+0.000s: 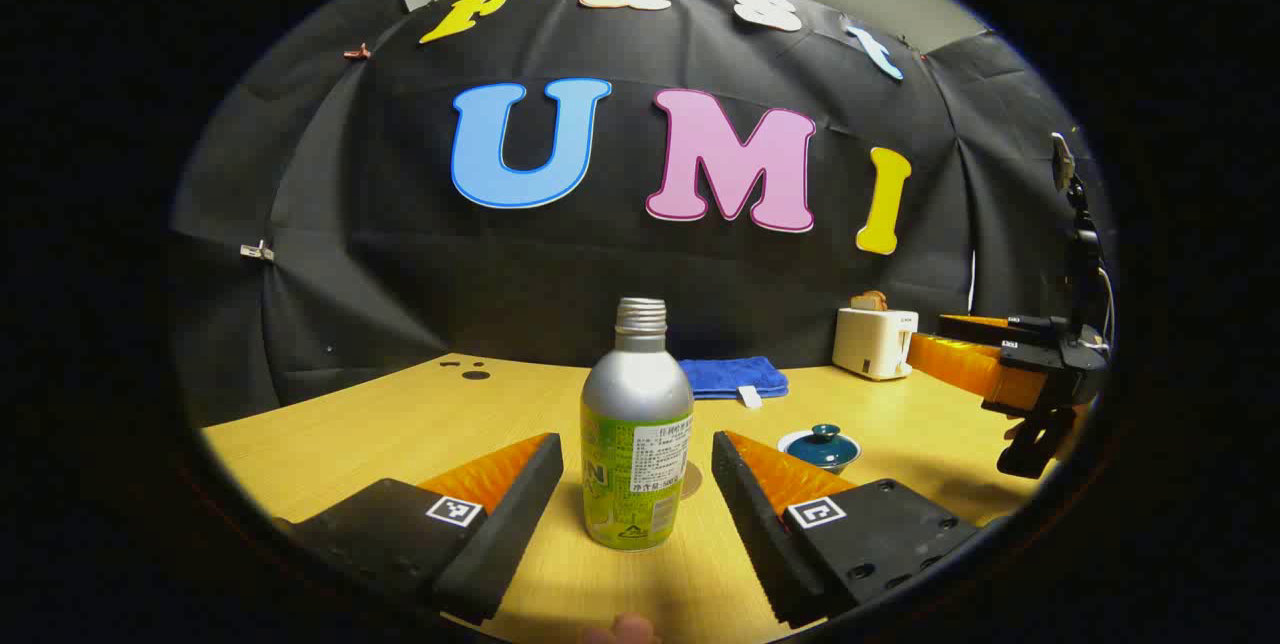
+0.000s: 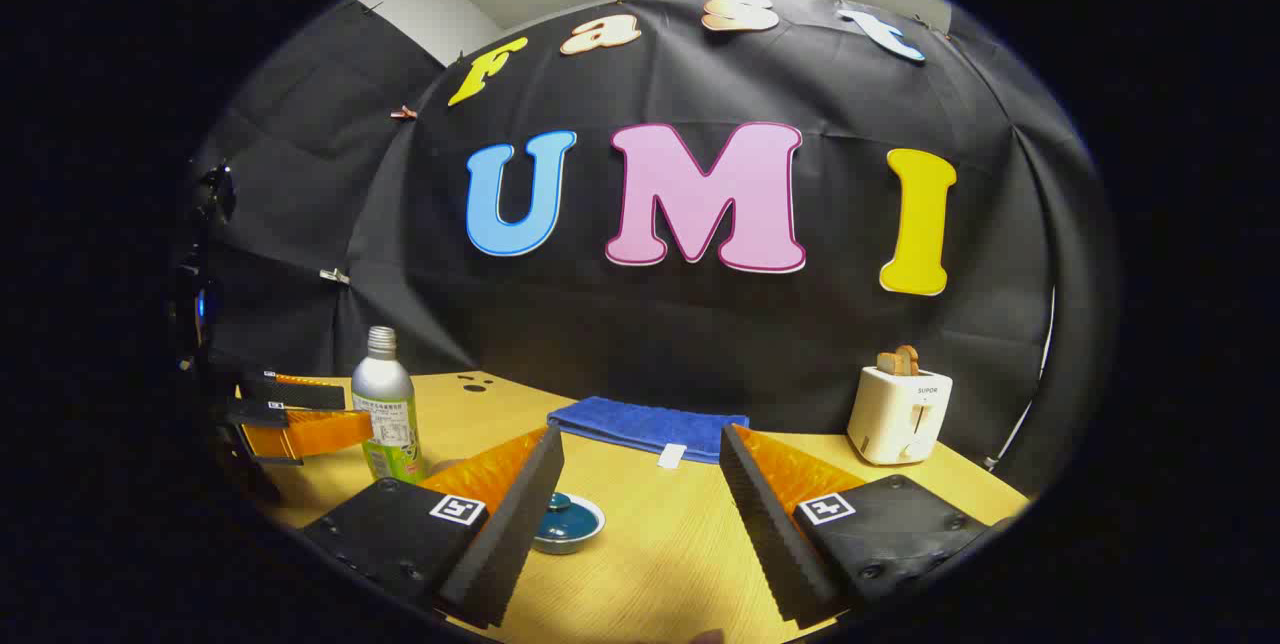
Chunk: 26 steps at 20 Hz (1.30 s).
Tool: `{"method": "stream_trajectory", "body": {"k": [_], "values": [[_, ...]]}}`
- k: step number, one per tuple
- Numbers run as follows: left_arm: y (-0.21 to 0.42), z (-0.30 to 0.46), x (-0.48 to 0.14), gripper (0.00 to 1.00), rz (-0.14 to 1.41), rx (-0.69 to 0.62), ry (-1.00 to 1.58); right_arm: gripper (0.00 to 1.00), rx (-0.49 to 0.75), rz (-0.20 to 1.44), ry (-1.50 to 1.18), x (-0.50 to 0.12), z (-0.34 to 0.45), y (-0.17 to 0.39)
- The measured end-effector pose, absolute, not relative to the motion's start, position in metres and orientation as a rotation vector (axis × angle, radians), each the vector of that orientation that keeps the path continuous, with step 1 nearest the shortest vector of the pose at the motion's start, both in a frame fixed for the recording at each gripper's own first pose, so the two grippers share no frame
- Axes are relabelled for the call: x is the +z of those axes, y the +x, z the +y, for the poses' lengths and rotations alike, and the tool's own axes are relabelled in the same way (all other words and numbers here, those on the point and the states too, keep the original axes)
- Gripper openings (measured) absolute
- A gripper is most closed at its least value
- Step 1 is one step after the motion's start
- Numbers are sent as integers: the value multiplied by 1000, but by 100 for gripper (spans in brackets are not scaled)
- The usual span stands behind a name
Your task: Open the teacup lid with one hand, grasp the water bottle and pour water into the teacup with the other hand; after pouring, place the water bottle on the coaster and then close the teacup lid.
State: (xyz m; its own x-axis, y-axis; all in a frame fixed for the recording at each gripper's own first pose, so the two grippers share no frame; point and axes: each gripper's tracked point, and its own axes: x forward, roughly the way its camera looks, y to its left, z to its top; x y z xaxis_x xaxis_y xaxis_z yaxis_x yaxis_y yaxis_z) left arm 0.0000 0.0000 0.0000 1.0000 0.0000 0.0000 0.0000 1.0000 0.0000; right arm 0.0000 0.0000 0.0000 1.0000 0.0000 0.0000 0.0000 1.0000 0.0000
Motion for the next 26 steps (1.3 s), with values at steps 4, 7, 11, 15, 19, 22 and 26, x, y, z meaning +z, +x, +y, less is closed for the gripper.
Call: {"method": "stream_trajectory", "body": {"k": [4,7,11,15,19,22,26], "values": [[1,-1,-5,95,18,4,-1,97,-4,26,-9,-6,0,2],[2,-1,-5,95,19,6,1,97,-4,33,0,-8,1,3],[2,-2,-4,95,16,5,1,97,9,37,0,-6,5,6],[2,-1,-4,95,14,7,3,97,32,51,-3,-11,15,14],[2,-1,-3,95,8,7,8,95,110,165,30,-42,40,35],[2,0,-4,95,8,7,10,87,130,229,32,-61,49,47],[2,-1,-5,95,11,5,10,82,146,295,28,-80,58,52]]}}
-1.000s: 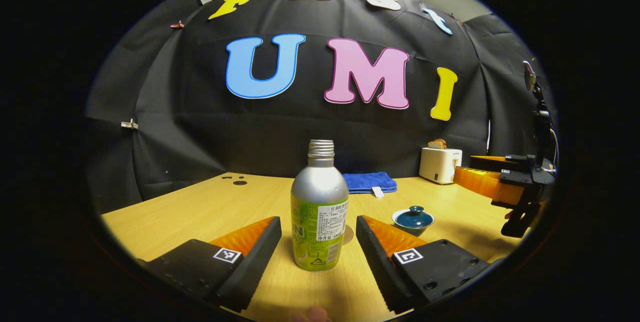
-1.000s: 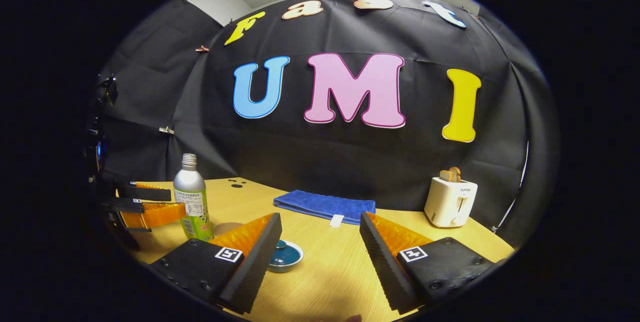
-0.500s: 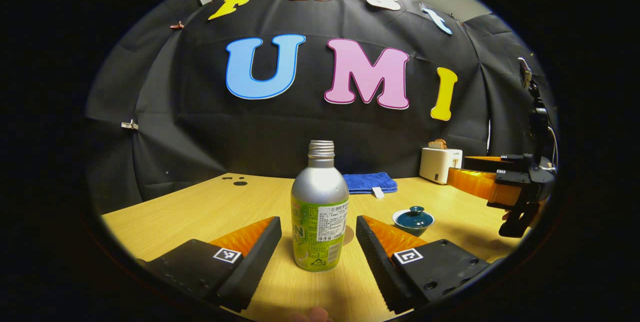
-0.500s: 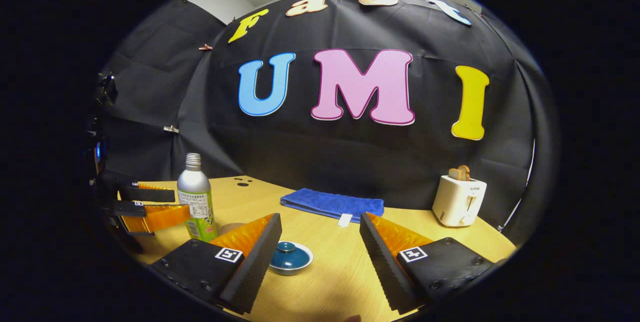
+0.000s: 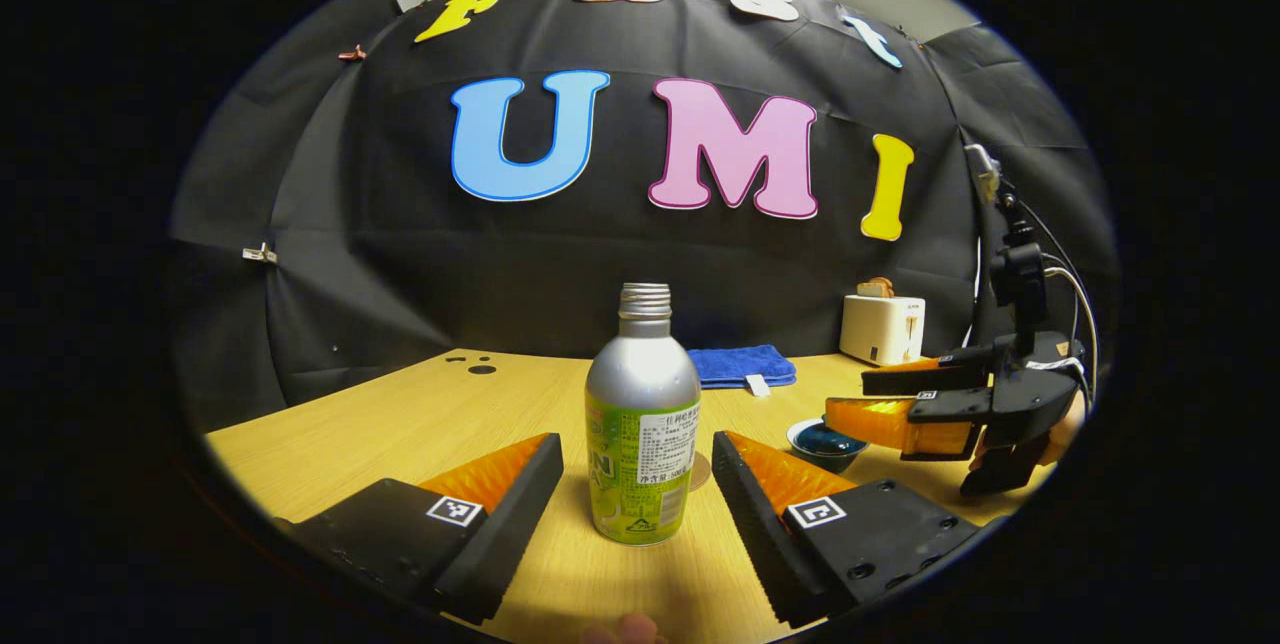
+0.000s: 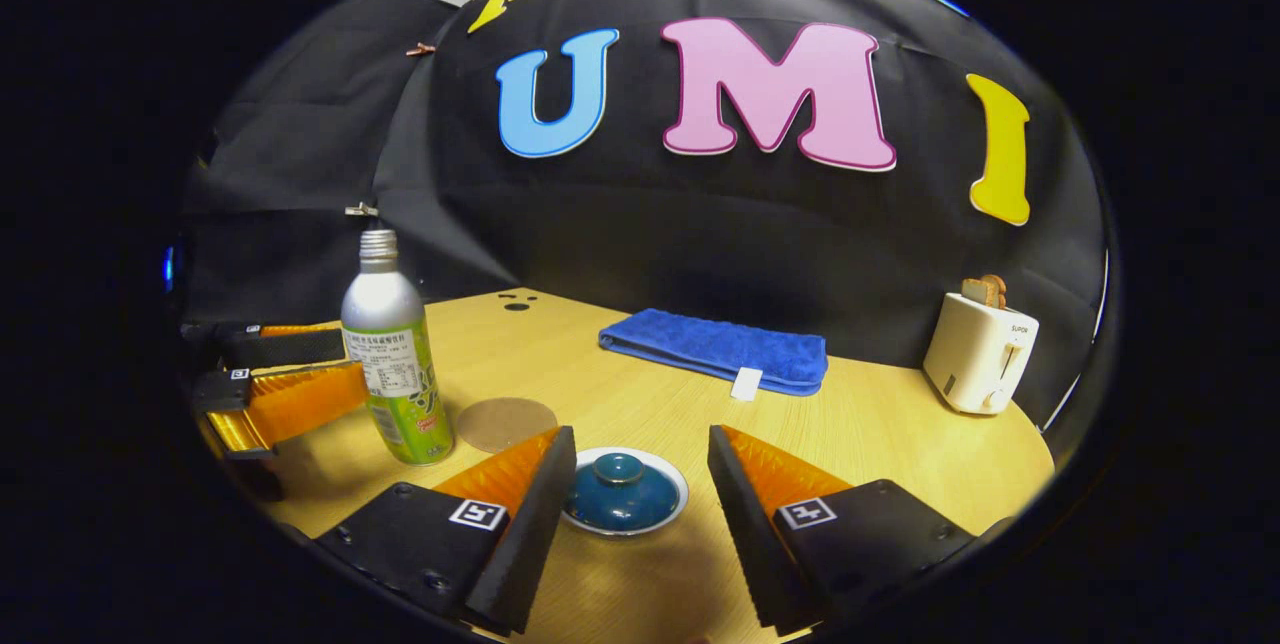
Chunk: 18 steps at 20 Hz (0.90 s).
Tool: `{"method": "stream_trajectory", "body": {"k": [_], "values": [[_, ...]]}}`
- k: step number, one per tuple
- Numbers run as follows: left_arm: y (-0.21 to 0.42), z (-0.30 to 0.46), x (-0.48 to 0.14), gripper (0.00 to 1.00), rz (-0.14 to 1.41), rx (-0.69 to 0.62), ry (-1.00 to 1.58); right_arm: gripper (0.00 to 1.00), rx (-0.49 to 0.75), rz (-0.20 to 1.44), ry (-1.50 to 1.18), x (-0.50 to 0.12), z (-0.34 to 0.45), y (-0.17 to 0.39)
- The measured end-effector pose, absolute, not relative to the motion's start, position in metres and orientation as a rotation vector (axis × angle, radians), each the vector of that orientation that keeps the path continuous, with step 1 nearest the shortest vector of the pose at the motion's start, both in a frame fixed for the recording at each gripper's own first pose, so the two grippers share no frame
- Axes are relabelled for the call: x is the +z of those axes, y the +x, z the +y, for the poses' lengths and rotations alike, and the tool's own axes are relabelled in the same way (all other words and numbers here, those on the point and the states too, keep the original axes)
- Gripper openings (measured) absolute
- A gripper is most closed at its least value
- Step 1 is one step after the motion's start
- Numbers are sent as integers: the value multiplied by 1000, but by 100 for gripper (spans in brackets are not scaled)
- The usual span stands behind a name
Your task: Open the teacup lid with one hand, grasp the water bottle and pour water into the teacup with the other hand; after pouring, place the water bottle on the coaster and then close the teacup lid.
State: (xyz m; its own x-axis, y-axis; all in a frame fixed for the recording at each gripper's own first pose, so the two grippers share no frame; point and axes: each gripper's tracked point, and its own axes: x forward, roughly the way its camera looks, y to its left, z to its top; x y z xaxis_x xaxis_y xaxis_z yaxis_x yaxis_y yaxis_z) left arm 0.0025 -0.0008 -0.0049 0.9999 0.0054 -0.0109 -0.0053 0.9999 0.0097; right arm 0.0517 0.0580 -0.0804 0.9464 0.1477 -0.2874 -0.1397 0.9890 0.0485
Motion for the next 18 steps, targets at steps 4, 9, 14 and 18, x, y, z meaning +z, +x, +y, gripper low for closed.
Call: {"method": "stream_trajectory", "body": {"k": [4,9,14,18], "values": [[3,-2,-5,95,12,-3,2,74,147,329,26,-89,62,60],[3,-3,-5,95,12,-6,-4,48,171,356,72,-98,68,62],[4,-2,-7,95,20,-7,-19,32,178,350,77,-96,70,62],[5,-1,-9,95,26,-4,-22,30,179,317,79,-85,68,61]]}}
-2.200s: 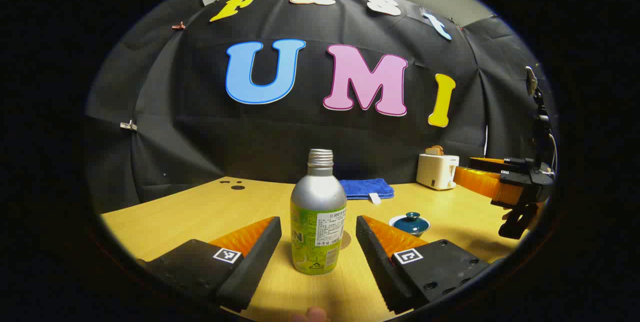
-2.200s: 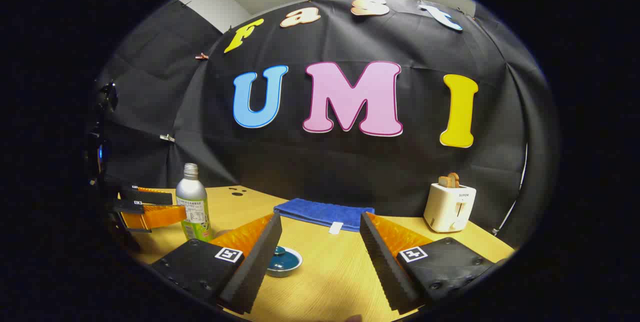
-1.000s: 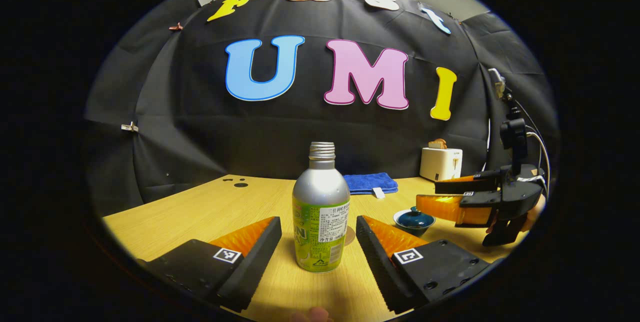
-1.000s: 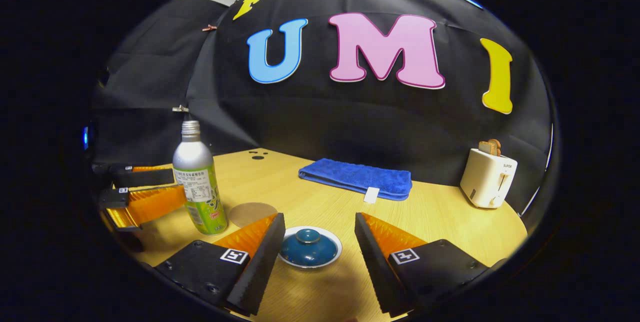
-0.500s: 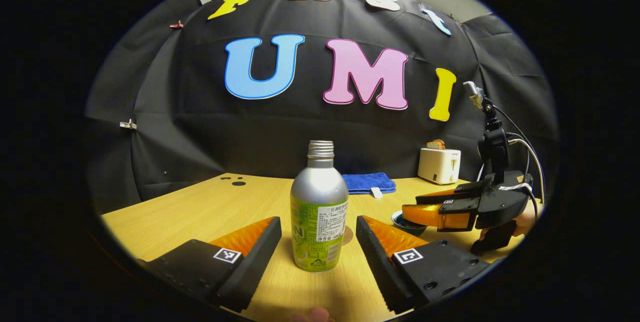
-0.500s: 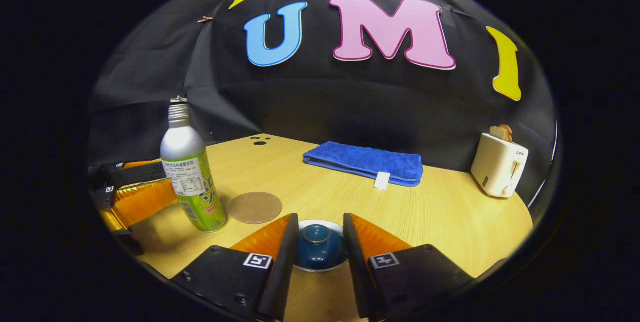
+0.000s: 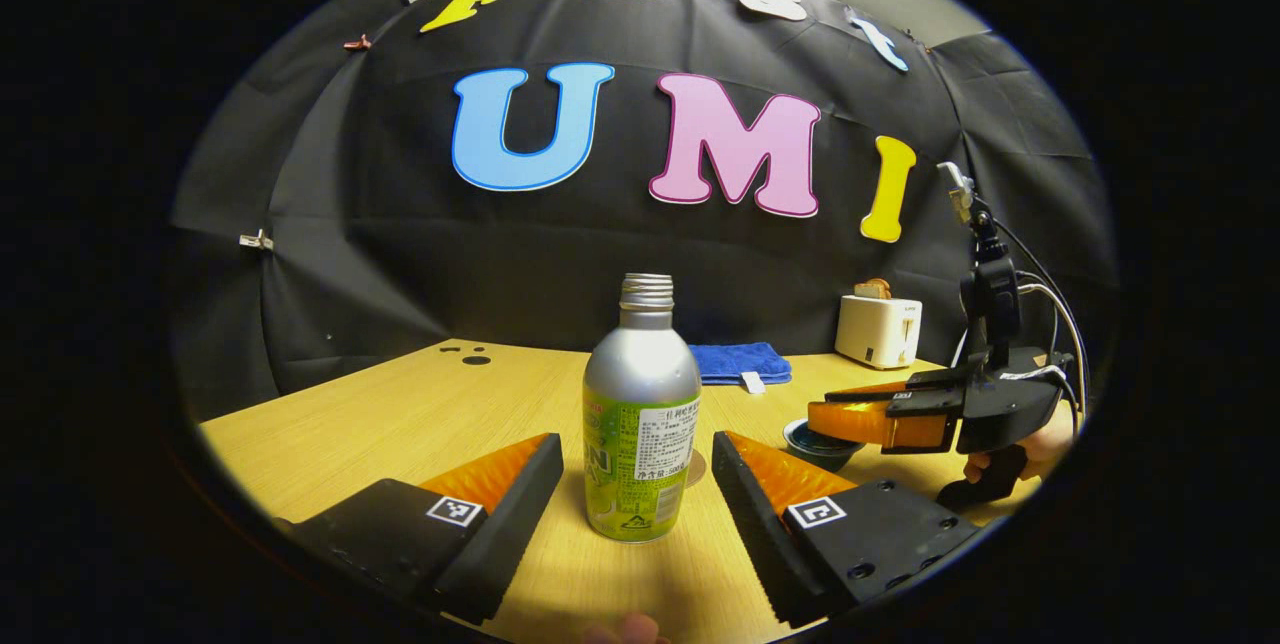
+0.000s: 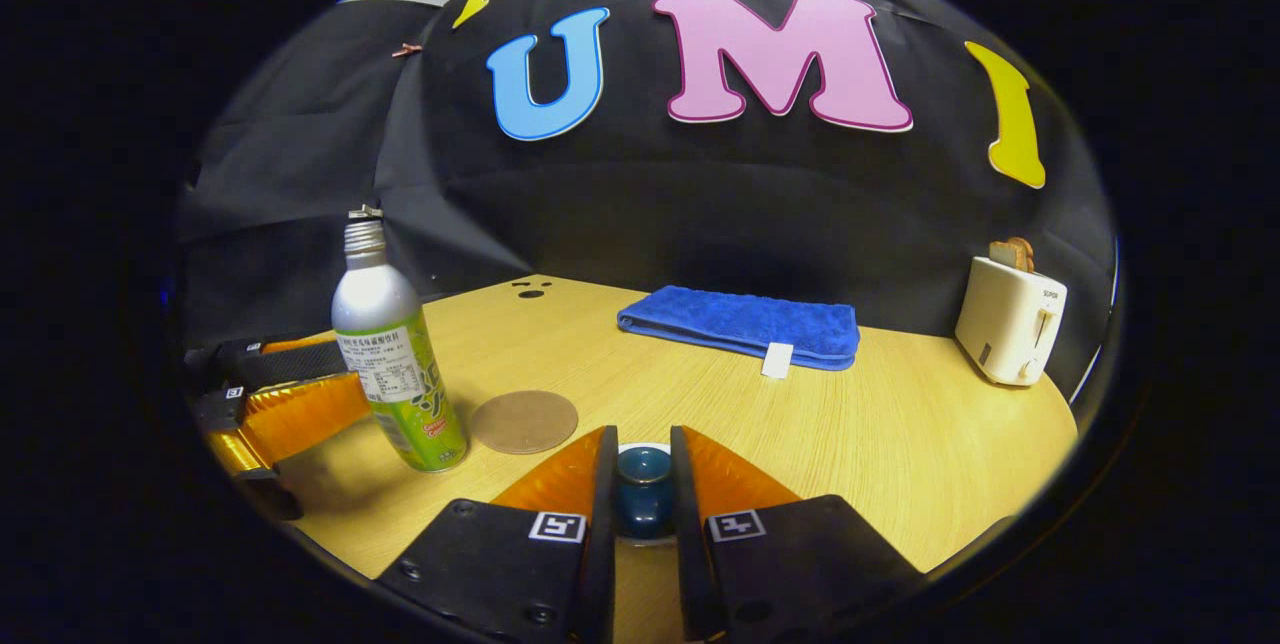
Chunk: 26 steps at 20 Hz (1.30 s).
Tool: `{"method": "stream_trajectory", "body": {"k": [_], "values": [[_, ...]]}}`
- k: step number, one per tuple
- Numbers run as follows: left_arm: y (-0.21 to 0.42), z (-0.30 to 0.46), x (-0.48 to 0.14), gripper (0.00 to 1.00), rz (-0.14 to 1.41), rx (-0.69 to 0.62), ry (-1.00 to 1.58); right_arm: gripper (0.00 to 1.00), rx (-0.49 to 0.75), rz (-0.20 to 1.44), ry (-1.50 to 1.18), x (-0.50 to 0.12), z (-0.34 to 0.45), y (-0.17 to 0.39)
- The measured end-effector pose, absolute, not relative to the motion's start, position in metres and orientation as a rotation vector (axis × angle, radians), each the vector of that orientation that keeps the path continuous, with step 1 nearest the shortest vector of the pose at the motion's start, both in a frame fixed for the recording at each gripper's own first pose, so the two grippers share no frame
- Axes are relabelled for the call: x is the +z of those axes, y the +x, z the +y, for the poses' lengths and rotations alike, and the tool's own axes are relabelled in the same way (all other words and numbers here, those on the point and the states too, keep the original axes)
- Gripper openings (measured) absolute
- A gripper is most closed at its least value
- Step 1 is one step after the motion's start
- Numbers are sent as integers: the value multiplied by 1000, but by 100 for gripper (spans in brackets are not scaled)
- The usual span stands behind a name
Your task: Open the teacup lid with one hand, grasp the water bottle and pour water into the teacup with the other hand; after pouring, place the water bottle on the coaster and then close the teacup lid.
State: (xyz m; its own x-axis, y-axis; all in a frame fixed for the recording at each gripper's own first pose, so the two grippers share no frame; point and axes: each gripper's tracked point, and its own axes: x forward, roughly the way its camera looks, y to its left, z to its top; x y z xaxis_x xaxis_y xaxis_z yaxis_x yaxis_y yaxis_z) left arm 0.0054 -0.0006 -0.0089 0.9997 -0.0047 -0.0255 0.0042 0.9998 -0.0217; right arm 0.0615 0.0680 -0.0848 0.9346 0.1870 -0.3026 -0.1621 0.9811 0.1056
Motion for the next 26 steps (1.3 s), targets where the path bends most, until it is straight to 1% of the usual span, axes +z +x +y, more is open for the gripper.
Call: {"method": "stream_trajectory", "body": {"k": [1,2,3,7,11,17,18,19,20,22,23,26], "values": [[6,-1,-9,95,27,-3,-22,30,176,307,74,-81,66,60],[8,-1,-10,95,29,-3,-22,24,175,297,74,-77,65,59],[9,-1,-10,95,31,-4,-22,30,172,283,77,-70,63,57],[17,-4,-11,95,38,-13,-33,29,157,217,79,-43,47,41],[31,-4,-10,95,37,1,-6,30,117,161,60,-22,19,22],[50,-6,-9,95,27,11,4,29,69,150,79,-26,-20,-3],[52,-3,-10,94,25,24,10,29,58,146,82,-26,-25,-6],[52,-2,-9,86,26,28,17,29,48,138,87,-26,-30,-9],[52,-3,-10,84,30,31,26,29,42,134,91,-26,-33,-12],[53,-5,-9,83,44,28,76,29,32,128,85,-25,-40,-16],[54,-1,-8,82,59,49,132,29,24,126,75,-25,-44,-19],[53,4,8,82,61,101,364,29,1,114,54,-26,-56,-25]]}}
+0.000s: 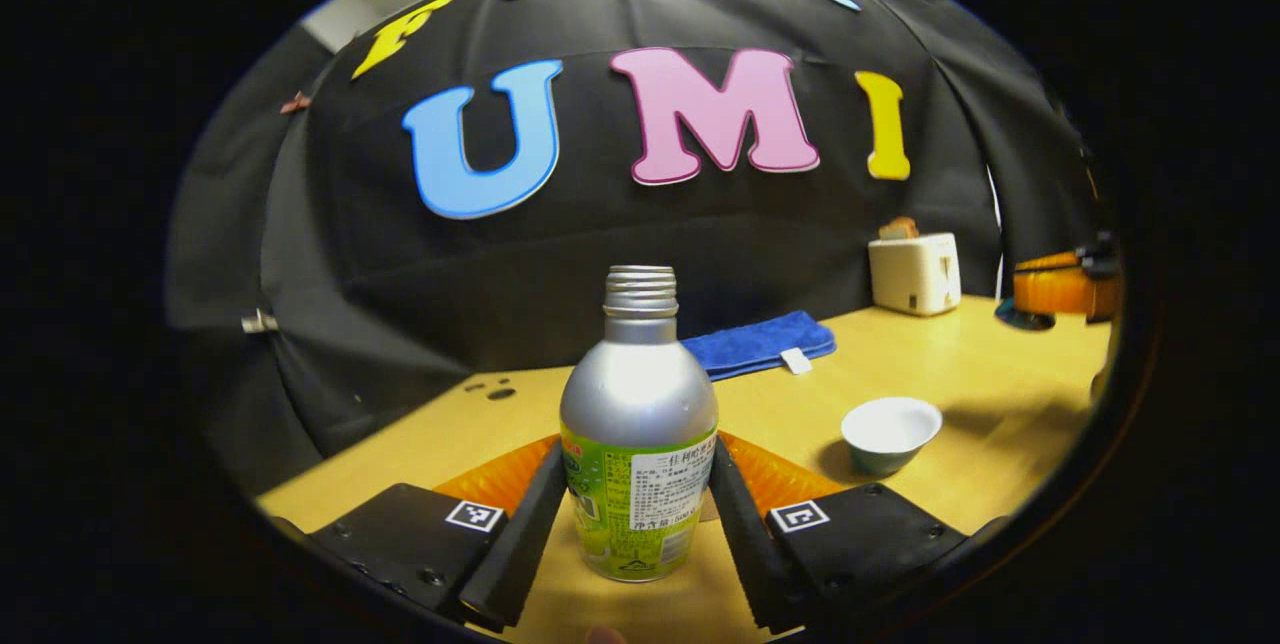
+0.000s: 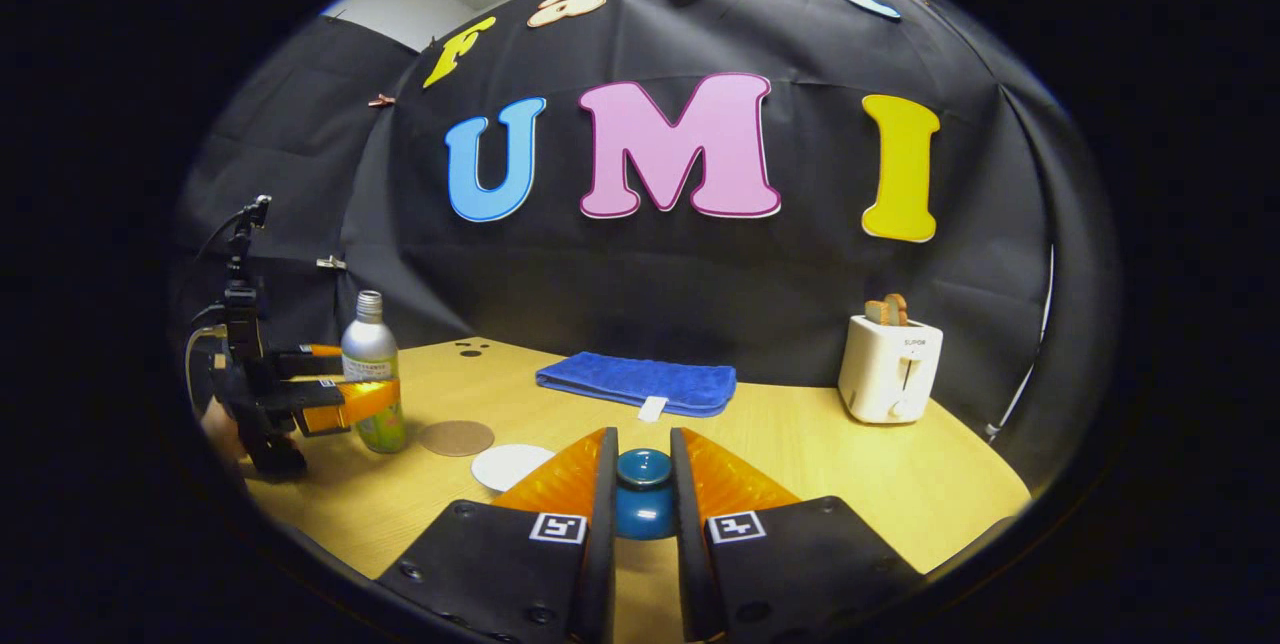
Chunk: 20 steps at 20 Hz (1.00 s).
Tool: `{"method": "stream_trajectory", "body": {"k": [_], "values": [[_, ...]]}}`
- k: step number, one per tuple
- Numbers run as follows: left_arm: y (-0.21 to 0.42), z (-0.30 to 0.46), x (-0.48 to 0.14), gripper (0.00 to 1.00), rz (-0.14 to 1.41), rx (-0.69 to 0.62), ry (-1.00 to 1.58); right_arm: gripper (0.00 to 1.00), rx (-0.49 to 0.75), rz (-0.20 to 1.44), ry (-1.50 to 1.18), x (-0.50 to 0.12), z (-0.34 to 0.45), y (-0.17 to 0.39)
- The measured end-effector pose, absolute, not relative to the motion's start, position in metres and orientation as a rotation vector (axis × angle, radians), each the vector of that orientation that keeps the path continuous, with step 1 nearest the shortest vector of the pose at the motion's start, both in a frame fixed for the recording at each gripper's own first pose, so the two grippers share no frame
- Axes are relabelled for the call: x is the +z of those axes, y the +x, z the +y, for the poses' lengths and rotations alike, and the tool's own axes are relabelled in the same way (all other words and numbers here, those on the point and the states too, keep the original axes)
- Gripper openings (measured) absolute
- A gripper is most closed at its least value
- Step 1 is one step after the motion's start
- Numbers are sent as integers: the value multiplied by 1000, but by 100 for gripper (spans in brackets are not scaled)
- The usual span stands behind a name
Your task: Open the teacup lid with one hand, grasp the water bottle and pour water into the teacup with the other hand; after pouring, place the water bottle on the coaster and then close the teacup lid.
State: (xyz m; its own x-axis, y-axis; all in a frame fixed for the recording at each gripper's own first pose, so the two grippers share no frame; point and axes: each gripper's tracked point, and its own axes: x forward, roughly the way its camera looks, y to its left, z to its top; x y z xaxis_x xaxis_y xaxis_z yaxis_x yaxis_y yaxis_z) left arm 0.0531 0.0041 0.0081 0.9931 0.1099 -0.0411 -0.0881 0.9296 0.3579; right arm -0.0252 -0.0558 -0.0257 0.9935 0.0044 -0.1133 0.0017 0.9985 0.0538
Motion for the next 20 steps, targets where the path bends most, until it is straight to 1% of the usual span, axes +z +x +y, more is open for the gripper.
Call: {"method": "stream_trajectory", "body": {"k": [4,7,10,15,20], "values": [[63,-10,22,81,61,104,721,29,-20,93,50,-23,-69,-32],[69,-14,10,81,103,90,930,29,-36,72,56,-22,-77,-39],[74,-14,12,81,111,115,1120,29,-41,56,62,-21,-84,-44],[83,-25,16,81,97,124,1344,29,-54,45,80,-20,-100,-47],[90,-42,5,81,93,61,1497,29,-65,43,90,-21,-108,-49]]}}
